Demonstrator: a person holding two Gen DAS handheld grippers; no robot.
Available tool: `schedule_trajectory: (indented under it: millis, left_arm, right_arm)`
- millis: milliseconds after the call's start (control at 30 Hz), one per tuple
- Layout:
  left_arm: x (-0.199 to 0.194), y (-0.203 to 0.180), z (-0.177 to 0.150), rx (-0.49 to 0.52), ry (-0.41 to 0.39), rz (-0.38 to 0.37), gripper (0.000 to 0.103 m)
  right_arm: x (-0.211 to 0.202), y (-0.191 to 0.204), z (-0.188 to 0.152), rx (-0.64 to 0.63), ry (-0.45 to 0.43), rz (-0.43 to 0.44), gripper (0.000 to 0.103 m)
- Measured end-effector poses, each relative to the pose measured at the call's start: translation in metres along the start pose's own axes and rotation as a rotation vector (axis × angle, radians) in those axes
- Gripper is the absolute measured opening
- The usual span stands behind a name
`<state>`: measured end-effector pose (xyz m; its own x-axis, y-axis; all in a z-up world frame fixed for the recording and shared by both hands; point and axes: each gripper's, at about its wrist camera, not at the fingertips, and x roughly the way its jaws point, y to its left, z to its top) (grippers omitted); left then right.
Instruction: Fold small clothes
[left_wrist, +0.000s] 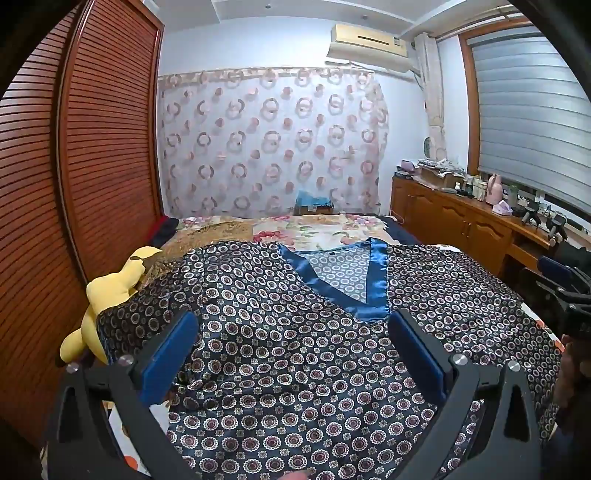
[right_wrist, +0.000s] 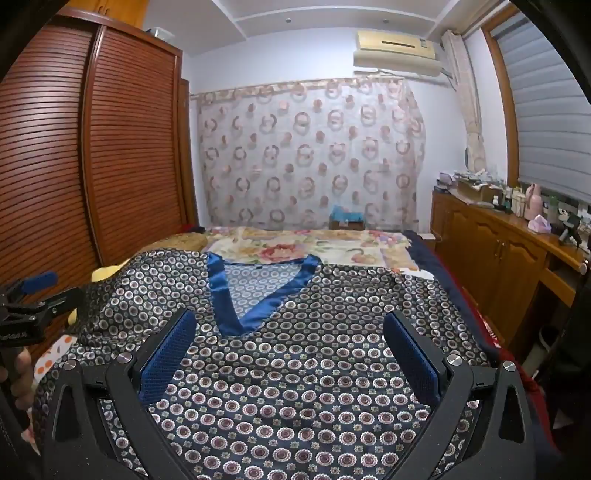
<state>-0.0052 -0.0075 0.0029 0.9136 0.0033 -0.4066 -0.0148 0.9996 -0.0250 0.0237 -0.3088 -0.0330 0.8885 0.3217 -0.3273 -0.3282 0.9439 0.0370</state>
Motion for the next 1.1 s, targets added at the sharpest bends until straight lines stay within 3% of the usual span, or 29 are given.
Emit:
schedule_trajectory:
  millis: [1100]
  left_arm:
    - [-0.0047, -0.0077, 0.003, 0.029, -0.017, -0.005, 0.103]
  right_arm:
    - [-0.0038, 0.0041, 0.0013, -0.003, -0.006, 0.0, 0.103]
